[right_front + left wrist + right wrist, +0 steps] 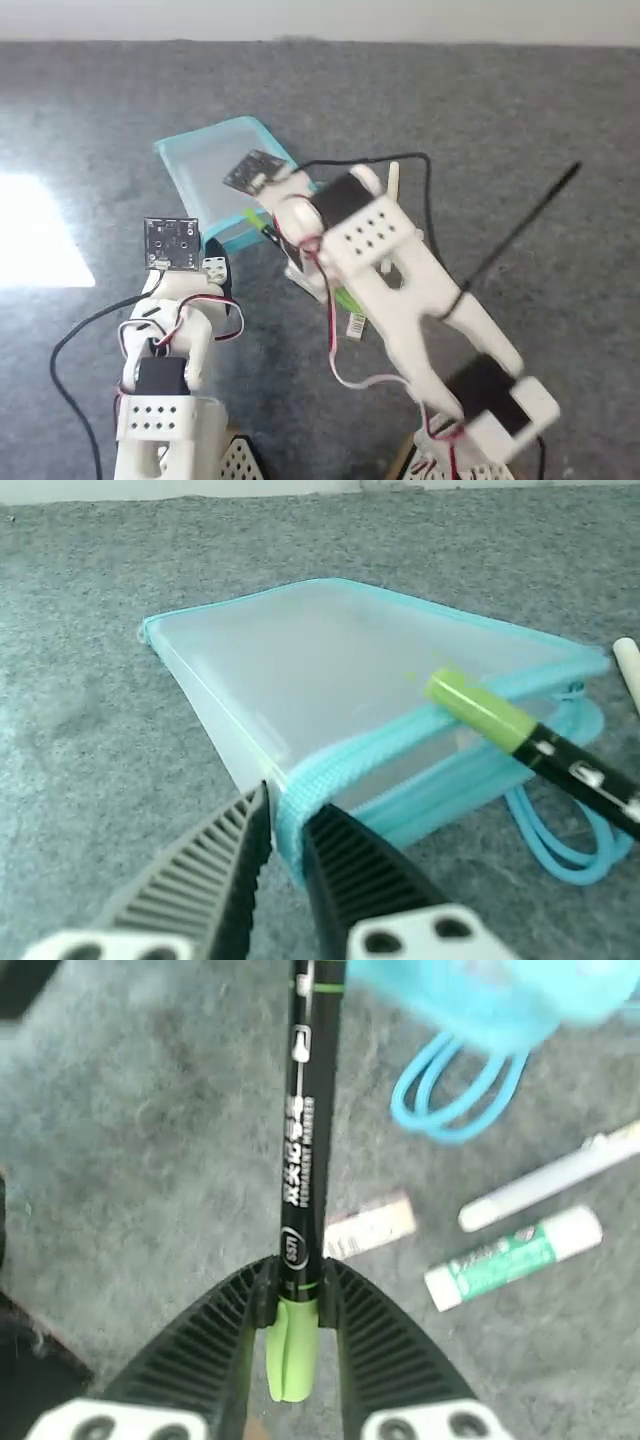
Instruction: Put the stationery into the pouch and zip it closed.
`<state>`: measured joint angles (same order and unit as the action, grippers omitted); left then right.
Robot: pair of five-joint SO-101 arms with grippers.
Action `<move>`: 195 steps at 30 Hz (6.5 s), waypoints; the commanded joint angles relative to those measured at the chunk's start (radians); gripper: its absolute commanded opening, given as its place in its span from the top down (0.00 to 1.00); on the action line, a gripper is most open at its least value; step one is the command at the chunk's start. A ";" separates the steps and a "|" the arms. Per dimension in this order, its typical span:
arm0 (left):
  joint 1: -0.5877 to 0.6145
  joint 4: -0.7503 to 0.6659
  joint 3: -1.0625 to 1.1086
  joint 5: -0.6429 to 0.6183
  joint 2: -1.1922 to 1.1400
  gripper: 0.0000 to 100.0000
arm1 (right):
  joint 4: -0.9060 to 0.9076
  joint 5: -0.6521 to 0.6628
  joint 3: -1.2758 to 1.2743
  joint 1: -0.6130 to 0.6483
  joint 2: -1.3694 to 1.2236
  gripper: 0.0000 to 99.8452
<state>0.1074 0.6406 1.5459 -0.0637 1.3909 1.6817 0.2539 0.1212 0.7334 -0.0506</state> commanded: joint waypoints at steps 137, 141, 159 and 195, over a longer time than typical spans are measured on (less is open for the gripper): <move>-0.011 -0.025 -0.007 0.012 0.003 0.99 | -0.743 -0.255 -0.746 -0.501 0.134 0.75; -0.011 -0.025 -0.007 0.012 0.003 0.99 | -0.759 -0.256 -0.747 -0.496 0.133 0.75; -0.011 -0.025 -0.007 0.011 0.003 0.99 | -0.679 -0.250 -0.672 -0.443 -0.010 0.98; -0.012 -0.025 -0.005 0.011 0.003 0.99 | -0.159 -0.038 0.107 0.039 -0.094 0.99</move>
<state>0.1089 0.6268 1.5459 -0.0545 1.3909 1.5006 0.2140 0.0752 0.7764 -0.0936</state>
